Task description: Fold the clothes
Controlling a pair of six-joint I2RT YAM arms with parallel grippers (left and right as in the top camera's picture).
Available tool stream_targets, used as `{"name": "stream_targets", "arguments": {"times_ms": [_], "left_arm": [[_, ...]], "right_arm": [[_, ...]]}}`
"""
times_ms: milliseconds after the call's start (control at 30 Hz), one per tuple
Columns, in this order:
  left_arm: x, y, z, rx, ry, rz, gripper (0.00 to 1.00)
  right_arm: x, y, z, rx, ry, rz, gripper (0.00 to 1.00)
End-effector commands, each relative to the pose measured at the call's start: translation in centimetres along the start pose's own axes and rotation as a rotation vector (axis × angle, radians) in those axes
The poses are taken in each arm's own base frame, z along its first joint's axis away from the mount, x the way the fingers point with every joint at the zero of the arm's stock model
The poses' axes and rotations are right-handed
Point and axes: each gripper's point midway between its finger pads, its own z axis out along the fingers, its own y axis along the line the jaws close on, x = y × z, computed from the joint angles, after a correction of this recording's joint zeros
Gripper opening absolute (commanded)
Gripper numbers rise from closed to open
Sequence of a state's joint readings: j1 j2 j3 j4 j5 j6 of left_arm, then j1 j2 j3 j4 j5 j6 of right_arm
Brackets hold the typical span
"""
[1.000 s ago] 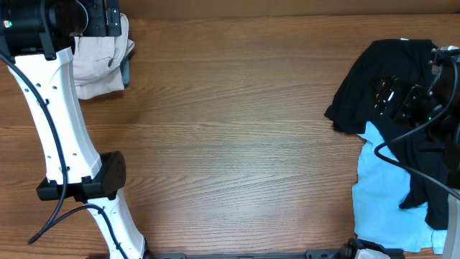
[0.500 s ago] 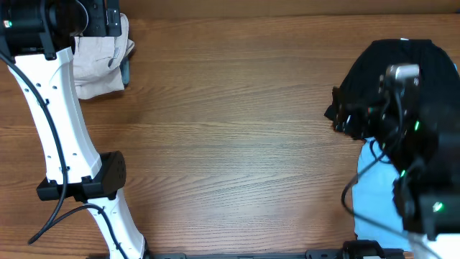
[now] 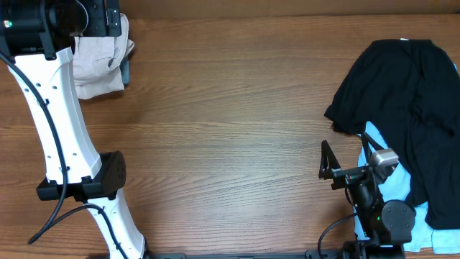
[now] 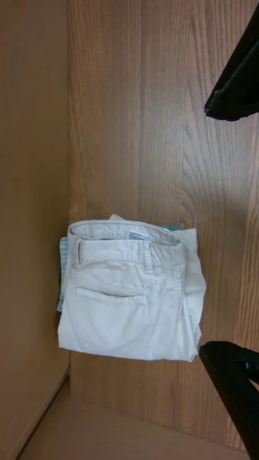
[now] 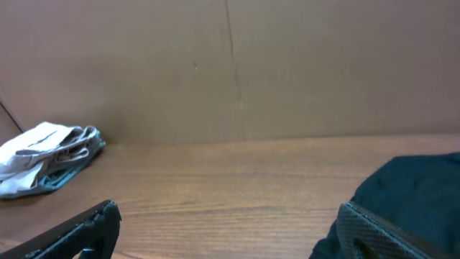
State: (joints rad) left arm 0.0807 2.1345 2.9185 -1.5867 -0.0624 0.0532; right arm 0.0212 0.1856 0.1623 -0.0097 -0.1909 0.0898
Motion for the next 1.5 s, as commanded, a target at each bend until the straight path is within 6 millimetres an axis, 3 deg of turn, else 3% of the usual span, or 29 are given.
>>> {"name": "stream_targets", "arguments": {"times_ms": [0,367,567,1467], "left_arm": [[0.0,0.0,0.2,0.009,0.003,-0.019,1.00],[0.0,0.0,0.2,0.009,0.002,-0.019,1.00],[0.0,0.0,0.2,0.009,0.002,-0.019,1.00],[0.0,0.0,0.2,0.009,0.002,-0.019,1.00]], "right_arm": [[0.7,-0.3,-0.3,0.002,-0.070,0.002,1.00],[2.3,-1.8,-0.7,0.078,-0.074,0.006,1.00],[4.6,-2.1,-0.8,0.093,0.016,0.021,1.00],[4.6,-2.3,-0.8,0.098,0.016,0.021,1.00]]}}
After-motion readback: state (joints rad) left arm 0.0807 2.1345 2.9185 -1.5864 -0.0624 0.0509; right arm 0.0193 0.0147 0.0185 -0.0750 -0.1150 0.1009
